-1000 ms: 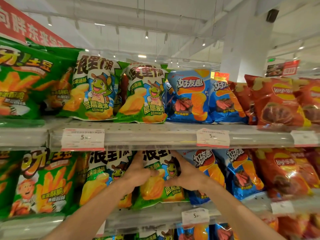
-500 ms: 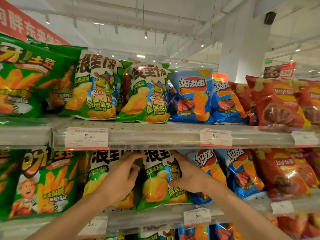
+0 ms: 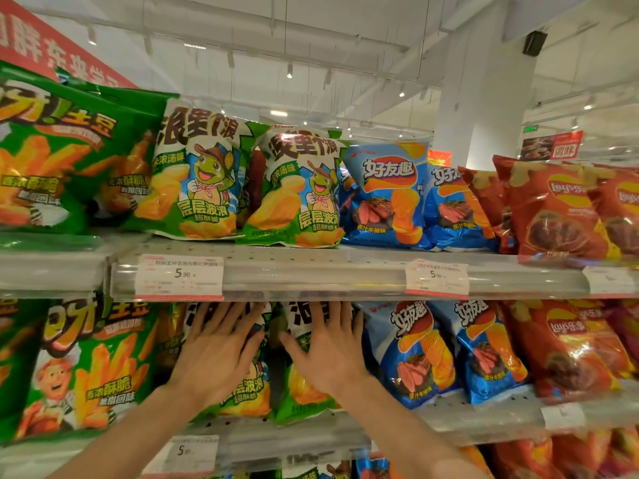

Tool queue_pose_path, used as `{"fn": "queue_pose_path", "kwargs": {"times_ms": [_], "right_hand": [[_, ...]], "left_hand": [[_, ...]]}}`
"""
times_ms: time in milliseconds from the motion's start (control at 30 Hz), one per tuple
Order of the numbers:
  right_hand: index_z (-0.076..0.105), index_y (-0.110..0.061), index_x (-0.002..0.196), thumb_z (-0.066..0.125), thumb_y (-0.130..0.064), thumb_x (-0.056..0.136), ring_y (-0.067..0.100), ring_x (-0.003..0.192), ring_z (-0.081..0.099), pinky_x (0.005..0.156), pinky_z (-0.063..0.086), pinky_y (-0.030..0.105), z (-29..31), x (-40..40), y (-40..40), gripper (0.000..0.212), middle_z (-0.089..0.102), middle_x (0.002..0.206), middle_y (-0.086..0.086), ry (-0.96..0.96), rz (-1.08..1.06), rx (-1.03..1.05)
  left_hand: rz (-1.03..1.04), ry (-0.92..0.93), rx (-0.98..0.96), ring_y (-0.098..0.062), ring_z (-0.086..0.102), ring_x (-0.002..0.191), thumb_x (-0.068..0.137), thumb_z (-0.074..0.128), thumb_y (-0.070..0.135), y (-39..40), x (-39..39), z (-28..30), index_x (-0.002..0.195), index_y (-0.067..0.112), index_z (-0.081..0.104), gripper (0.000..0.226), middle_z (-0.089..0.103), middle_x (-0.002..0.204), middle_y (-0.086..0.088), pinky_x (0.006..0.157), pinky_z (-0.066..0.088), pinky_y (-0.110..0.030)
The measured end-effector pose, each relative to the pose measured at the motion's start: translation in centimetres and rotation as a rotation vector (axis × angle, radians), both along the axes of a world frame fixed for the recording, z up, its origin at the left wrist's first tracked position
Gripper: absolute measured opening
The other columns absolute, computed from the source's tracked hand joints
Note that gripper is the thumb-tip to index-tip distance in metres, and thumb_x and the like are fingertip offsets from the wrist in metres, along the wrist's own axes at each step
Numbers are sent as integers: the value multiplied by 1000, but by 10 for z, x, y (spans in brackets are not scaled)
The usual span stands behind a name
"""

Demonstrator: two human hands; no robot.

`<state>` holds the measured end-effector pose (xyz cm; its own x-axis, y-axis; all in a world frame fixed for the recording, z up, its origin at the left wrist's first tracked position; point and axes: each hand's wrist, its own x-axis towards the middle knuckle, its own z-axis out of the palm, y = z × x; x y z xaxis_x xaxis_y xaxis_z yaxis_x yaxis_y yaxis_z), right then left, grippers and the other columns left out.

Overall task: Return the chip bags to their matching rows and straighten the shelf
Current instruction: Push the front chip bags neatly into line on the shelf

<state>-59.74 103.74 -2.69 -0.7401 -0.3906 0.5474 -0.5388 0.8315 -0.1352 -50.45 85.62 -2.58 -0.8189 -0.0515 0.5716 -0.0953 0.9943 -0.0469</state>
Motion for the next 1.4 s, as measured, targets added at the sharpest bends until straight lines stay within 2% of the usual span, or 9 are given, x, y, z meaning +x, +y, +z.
{"fn": "queue_pose_path", "kwargs": {"times_ms": [200, 367, 533, 667, 733, 867, 1000, 1300, 1400], "right_hand": [[13, -25, 155, 42, -68, 81, 33, 150, 2, 116, 13, 61, -6, -3, -10, 91, 5, 163, 10, -67, -58, -40], [24, -23, 151, 48, -51, 87, 30, 146, 18, 110, 30, 55, 0, 0, 1, 73, 21, 158, 8, -62, -52, -183], [32, -21, 147, 54, -40, 89, 30, 138, 29, 107, 34, 52, 6, 1, 14, 65, 32, 151, 7, -44, -10, -328], [31, -22, 148, 51, -38, 91, 31, 139, 27, 109, 31, 53, 7, 4, 15, 62, 32, 151, 8, -10, 43, -395], [28, -24, 149, 43, -44, 94, 30, 144, 23, 113, 28, 54, 1, 10, 4, 61, 28, 156, 8, 23, 56, -307], [25, -23, 153, 25, -49, 100, 32, 151, 8, 119, 7, 58, -11, 11, -20, 59, 17, 163, 13, 52, -35, -161], [25, -18, 155, 11, -59, 99, 35, 151, 3, 119, 1, 60, -14, 8, -26, 71, 14, 163, 18, 95, -91, -98], [0, -20, 157, 0, -68, 93, 34, 149, -18, 116, -15, 58, -12, 6, -32, 80, -11, 163, 16, -12, -155, 33], [-6, -23, 157, 3, -66, 95, 29, 149, -20, 118, -12, 55, -5, 10, -26, 77, -14, 164, 12, -95, -45, -60]], "left_hand": [[69, 10, 35, -27, 37, 144, 100, 18, 50, 0, -2, -3, 150, 27, 43, 60, 47, 152, -2, 119, 21, -57], [96, 47, 32, -28, 41, 141, 100, 22, 49, -2, -3, -5, 147, 26, 48, 58, 51, 149, -4, 117, 22, -58], [146, 80, 123, -32, 43, 137, 98, 23, 46, -7, -7, -7, 141, 20, 52, 58, 52, 145, -7, 116, 25, -59], [146, 81, 148, -32, 40, 139, 98, 20, 46, -12, -9, -13, 143, 18, 49, 60, 50, 147, -9, 116, 26, -58], [124, 83, 142, -31, 38, 141, 99, 18, 47, -11, -10, -12, 145, 19, 47, 61, 49, 148, -8, 117, 24, -58], [86, 87, 84, -28, 30, 147, 101, 21, 47, -10, -6, -14, 151, 27, 40, 57, 42, 155, -6, 120, 16, -56], [65, 52, 76, -29, 22, 151, 101, 17, 48, -7, -5, -21, 155, 28, 31, 59, 33, 160, -10, 122, 13, -56], [84, 42, 66, -33, 22, 150, 101, 13, 50, -3, -5, -22, 156, 25, 29, 62, 31, 160, -15, 120, 16, -59], [53, 64, 93, -32, 24, 150, 101, 17, 49, -3, -2, -22, 154, 24, 34, 61, 33, 159, -14, 120, 15, -58]]}}
